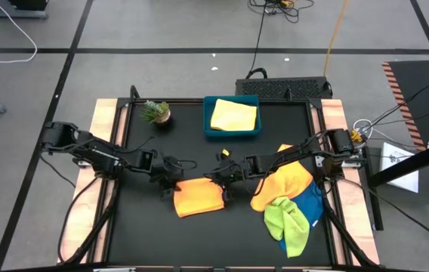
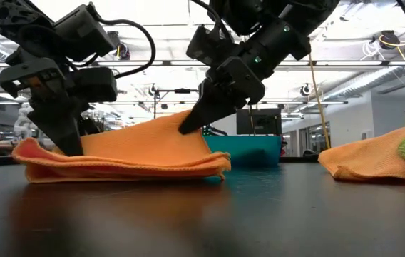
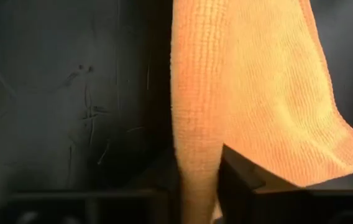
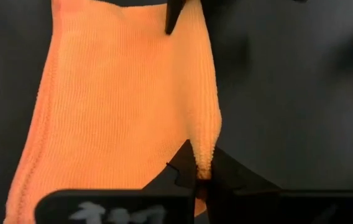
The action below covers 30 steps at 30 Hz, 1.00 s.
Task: Fold microfiber towels
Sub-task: Stack the left orange microfiber cloth on top of the yellow microfiber cloth into the blue bin
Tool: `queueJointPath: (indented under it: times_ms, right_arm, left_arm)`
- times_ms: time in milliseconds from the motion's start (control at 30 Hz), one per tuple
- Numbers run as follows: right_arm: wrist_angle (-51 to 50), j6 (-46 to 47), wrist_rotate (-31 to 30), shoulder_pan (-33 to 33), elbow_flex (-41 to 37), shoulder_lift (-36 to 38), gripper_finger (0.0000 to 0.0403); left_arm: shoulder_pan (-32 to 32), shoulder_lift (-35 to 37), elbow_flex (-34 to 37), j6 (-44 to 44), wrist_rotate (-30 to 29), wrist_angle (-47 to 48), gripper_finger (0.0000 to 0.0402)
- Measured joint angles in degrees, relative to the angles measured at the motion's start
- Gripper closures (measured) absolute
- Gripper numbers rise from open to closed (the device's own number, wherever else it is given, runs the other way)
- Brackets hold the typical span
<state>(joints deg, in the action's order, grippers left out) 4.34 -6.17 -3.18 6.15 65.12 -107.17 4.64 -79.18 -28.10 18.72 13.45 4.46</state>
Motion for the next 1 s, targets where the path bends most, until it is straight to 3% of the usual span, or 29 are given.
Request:
queueJointPath:
  times_ms: [100,200,533,700,1000]
  right_arm:
    - [-1.5,1.8,0.0,0.0,0.0,0.9,0.0401]
    - [-4.3,3.0,-0.5,-0.2,0.0,2.9,0.0401]
    - [-16.6,4.0,-13.2,-0.4,-0.4,14.9,0.0401]
    - [-14.9,4.3,-15.0,-3.0,-6.3,23.3,0.0401]
    - [-4.0,4.2,-12.4,-13.4,-19.5,39.7,0.0401]
  left_arm:
    - [-0.1,0.0,0.0,-1.7,-0.2,-0.5,0.0386]
    - [-0.9,0.0,-0.4,-2.4,-2.0,-1.9,0.039]
    - [-6.0,0.4,-11.5,-14.5,-11.5,0.7,0.0397]
    - [-10.1,0.4,-18.5,-22.1,-14.6,2.1,0.0397]
    - [-18.7,0.4,-29.0,-30.8,-13.3,5.9,0.0398]
